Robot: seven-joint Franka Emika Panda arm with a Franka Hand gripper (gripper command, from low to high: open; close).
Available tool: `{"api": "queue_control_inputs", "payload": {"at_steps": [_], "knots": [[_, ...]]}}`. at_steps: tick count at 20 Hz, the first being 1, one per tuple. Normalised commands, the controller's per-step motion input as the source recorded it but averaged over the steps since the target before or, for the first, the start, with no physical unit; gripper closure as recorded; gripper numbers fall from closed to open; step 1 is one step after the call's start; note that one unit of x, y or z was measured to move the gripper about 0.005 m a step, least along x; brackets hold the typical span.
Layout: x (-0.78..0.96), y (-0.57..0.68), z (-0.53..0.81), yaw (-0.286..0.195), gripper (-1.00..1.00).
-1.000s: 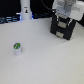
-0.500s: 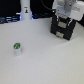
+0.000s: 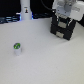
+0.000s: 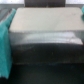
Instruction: Open the kcup holder, insert the kcup into the holder, and close the kcup holder
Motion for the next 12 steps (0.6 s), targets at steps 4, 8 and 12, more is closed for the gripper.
{"api": "queue_control_inputs", "payload": {"at_steps": [4,8,12], "knots": [[0.49,-0.17,0.13,-0.04,1.0],[0.42,-0.42,0.08,-0.01,1.0],[0.44,-0.24,0.07,-0.019,1.0]]}}
